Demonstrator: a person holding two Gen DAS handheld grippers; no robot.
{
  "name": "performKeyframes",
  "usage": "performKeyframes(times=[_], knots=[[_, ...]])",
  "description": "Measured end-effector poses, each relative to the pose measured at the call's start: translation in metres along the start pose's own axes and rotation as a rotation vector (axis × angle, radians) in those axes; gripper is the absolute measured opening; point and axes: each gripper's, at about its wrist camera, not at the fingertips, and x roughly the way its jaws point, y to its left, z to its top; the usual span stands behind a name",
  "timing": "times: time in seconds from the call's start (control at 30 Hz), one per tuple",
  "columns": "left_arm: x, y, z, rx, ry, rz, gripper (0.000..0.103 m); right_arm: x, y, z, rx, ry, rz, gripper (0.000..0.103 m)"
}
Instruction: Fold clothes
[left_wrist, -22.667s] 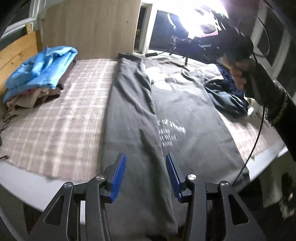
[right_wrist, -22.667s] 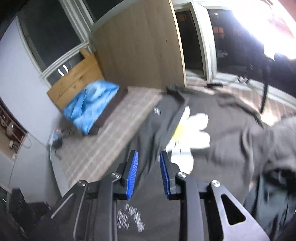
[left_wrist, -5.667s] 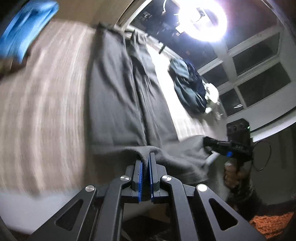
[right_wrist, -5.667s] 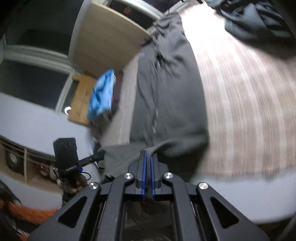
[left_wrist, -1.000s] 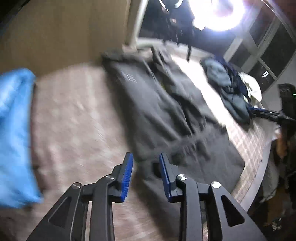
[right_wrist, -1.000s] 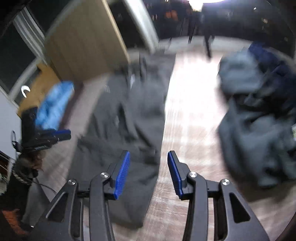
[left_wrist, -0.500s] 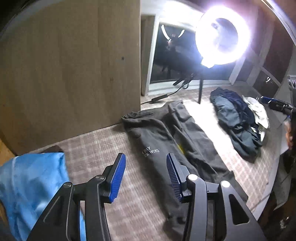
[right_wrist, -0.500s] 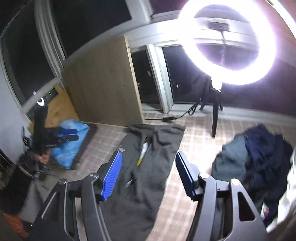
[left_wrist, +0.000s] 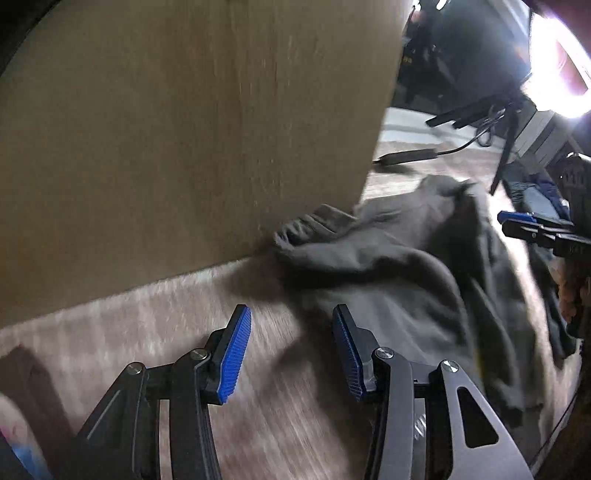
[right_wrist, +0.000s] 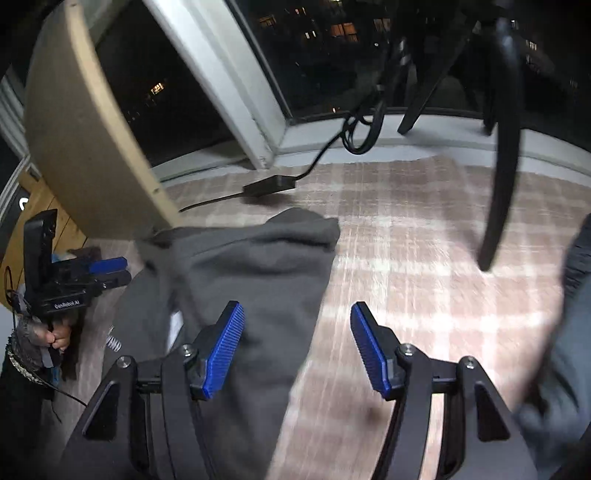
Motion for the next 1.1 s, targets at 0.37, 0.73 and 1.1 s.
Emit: performKeyframes(times=[0.37, 0.73, 1.1], knots=[[0.016, -0.014, 0.011, 0.008, -0.041, -0.044, 0.046, 0.038, -0.007, 0.031, -0.072, -0.002, 0.027, 0.06], [0.013, -0.015, 0.011, -0.01, -0.104, -0.132, 0.008, 0.027, 0.005, 0.033, -0.104, -0.05, 0.117, 0.014], [-0.092, -0.054, 0.001, 0.115, -0.23, -0.226, 0.006, -0.076, 0.044, 0.025, -0.142, -0.2, 0.196, 0.009]])
